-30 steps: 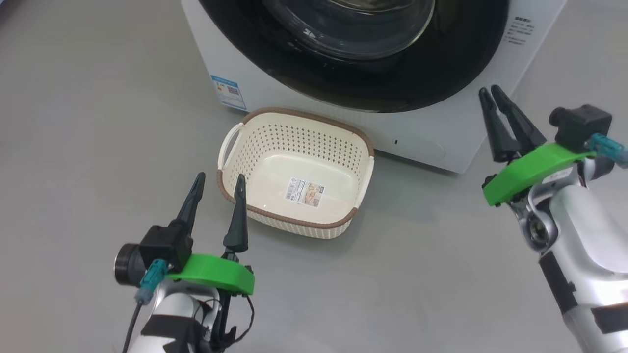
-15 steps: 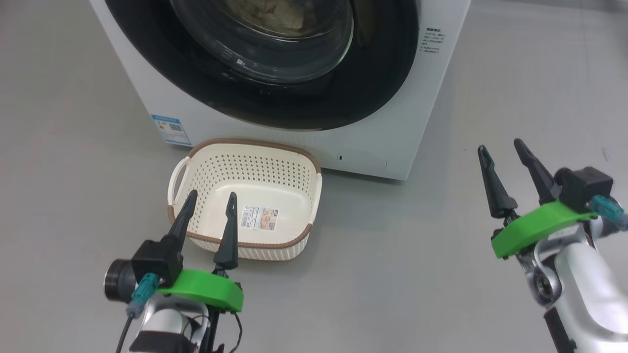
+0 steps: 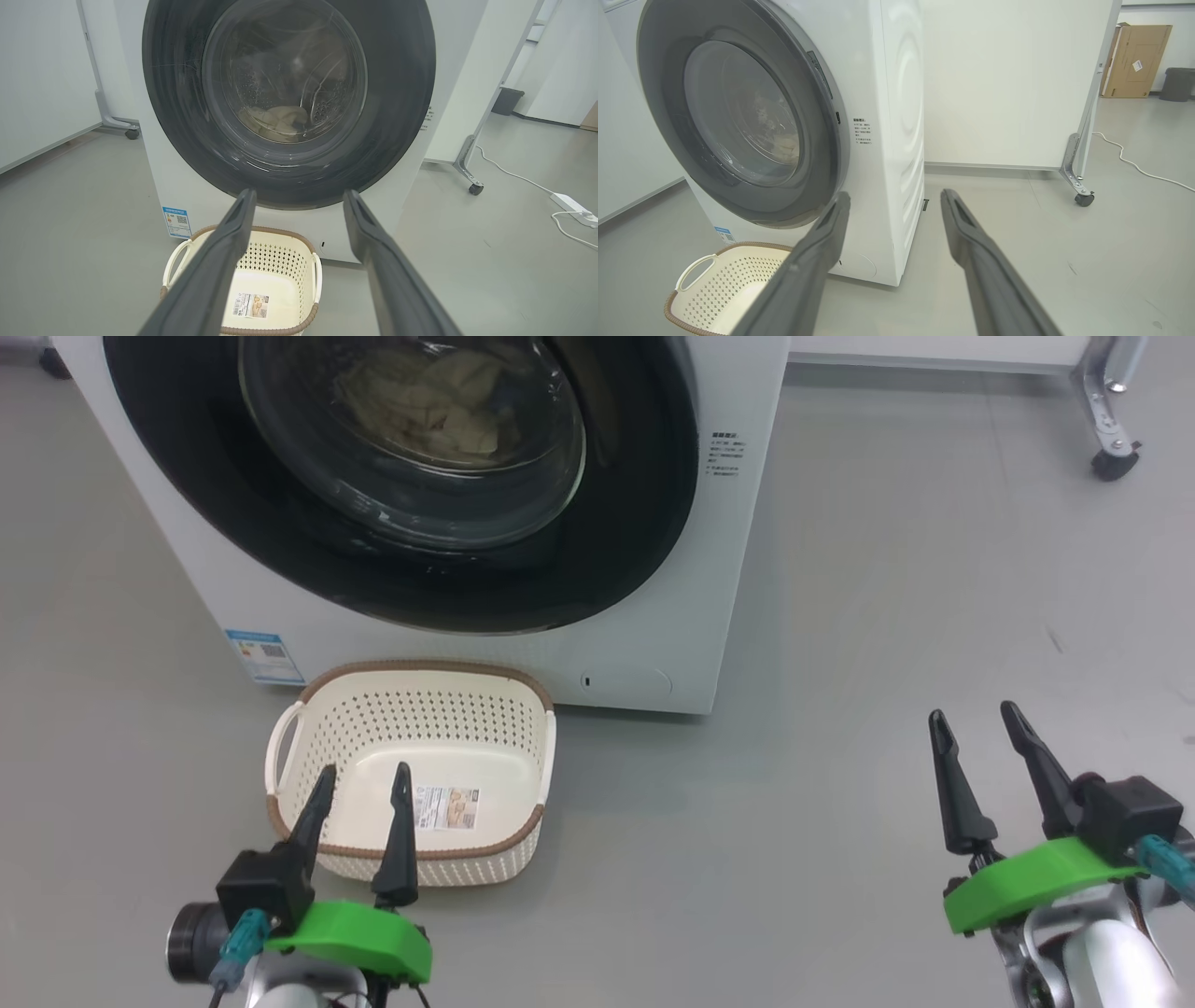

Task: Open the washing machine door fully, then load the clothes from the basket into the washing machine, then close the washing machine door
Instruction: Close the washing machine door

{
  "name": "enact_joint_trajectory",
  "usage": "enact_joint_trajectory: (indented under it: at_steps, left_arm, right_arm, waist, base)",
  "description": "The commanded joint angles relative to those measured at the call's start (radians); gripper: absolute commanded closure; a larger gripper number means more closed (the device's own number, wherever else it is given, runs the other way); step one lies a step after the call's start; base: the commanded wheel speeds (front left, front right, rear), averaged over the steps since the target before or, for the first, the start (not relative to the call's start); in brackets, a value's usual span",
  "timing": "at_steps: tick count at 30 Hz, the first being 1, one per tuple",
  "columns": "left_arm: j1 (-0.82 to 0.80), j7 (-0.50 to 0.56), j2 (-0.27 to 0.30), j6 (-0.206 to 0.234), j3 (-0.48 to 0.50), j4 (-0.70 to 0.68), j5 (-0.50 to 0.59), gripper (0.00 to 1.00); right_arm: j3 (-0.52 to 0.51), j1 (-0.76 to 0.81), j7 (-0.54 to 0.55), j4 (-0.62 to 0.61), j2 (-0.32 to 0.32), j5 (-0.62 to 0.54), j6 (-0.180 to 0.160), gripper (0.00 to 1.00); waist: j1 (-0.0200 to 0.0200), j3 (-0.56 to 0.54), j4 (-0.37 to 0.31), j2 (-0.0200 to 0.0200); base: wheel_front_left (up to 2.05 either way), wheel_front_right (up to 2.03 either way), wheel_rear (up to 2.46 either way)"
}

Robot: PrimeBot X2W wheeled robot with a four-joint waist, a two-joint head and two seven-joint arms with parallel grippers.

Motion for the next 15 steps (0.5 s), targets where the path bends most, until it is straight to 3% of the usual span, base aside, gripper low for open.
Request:
enact_joint_trajectory:
  at_steps: [1, 15]
  left_arm:
    - [-0.018, 0.003, 0.022, 0.005, 0.037, -0.035, -0.003, 0.0]
    - [0.026, 0.021, 0.037, 0.018, 0.034, -0.056, -0.018, 0.0]
  right_arm:
    - [0.013, -0.008, 0.008, -0.051, -0.001, -0.009, -0.001, 0.0]
    - [0.017, 0.118, 0.087, -0.21, 0.01, 0.001, -0.001, 0.0]
  waist:
    - [0.0, -0.017, -0.019, -0.0001]
    - [0.0, -0.045, -0.071, -0.0001]
  base:
    - [0.0, 0.0, 0.0]
    - [0.0, 0.0, 0.0]
